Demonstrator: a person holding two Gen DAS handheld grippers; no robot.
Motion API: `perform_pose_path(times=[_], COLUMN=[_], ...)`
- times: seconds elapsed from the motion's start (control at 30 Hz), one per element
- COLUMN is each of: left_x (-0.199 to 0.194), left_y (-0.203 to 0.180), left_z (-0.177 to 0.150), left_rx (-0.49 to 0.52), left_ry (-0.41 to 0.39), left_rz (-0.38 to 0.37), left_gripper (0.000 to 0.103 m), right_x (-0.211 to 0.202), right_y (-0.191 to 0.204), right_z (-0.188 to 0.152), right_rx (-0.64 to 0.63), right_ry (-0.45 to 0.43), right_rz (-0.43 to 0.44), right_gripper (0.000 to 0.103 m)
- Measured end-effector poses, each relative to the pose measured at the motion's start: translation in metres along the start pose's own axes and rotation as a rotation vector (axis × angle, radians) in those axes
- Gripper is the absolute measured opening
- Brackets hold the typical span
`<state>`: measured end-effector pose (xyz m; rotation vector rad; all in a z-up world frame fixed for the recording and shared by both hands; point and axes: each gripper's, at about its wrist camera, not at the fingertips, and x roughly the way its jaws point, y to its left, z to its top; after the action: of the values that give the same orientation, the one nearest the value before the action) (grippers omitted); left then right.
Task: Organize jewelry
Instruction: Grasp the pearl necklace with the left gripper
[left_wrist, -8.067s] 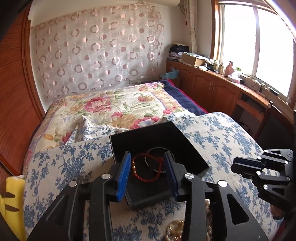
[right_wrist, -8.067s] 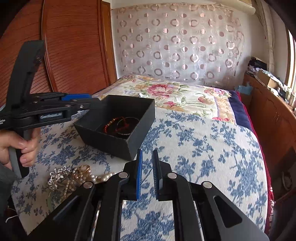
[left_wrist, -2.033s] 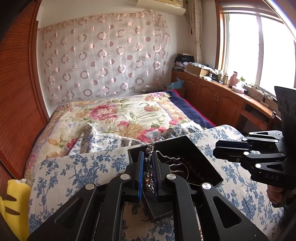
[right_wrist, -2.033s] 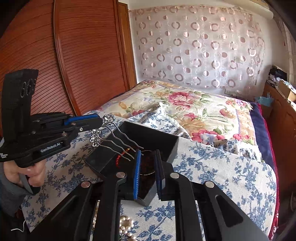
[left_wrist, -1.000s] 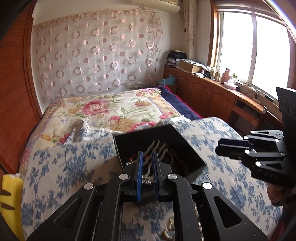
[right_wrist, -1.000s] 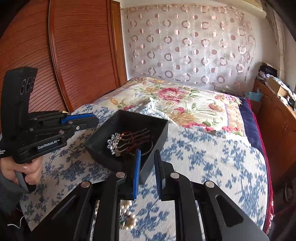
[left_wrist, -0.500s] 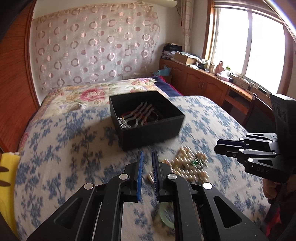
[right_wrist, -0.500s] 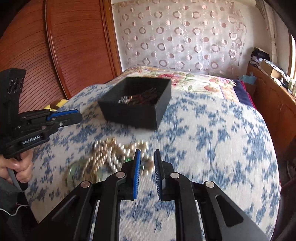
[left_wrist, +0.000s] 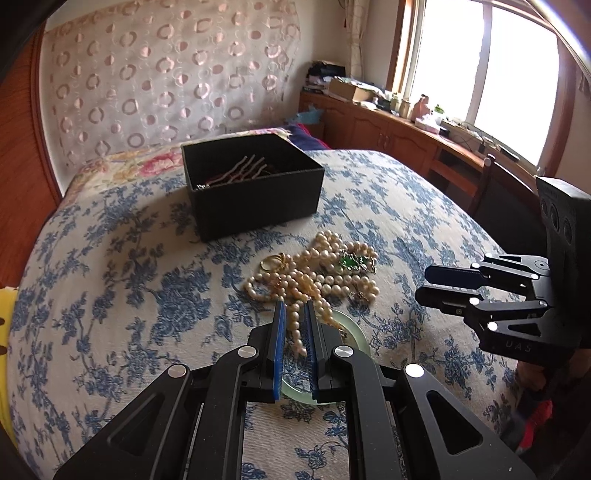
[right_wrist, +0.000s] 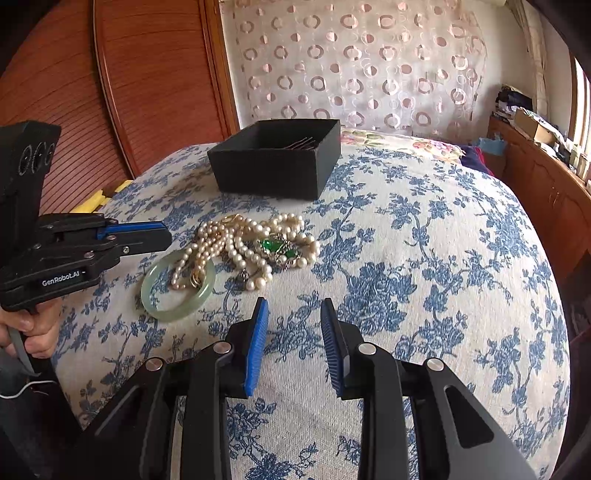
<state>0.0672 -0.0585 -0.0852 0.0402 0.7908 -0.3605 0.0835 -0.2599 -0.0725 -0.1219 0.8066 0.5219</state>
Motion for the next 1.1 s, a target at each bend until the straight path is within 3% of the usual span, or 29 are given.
perform_pose_path(times=[0.6,0.7,1.1], left_x=[0.029,0.028,-0.03], left_y=[0.001,0.001,0.017], left_z=[0.007,0.007,0.015], left_rx=[-0.002,0.01,-0.04], left_ry=[0.055,0.054,-0.095], left_rz=[0.016,0.023,0.044], left_gripper=[0.009,0.005,0.004], right_x=[-0.004,-0.004,-0.001], right_y=[0.001,0.001,0.002], right_z=[-0.004,-0.004,-0.003], right_rx=[0.003,0.0,0.001], right_ry=[-0.028,-0.026,-0.016], right_rz=[0.009,0.011,0.008], right_gripper=[0.032,0.032,0.032])
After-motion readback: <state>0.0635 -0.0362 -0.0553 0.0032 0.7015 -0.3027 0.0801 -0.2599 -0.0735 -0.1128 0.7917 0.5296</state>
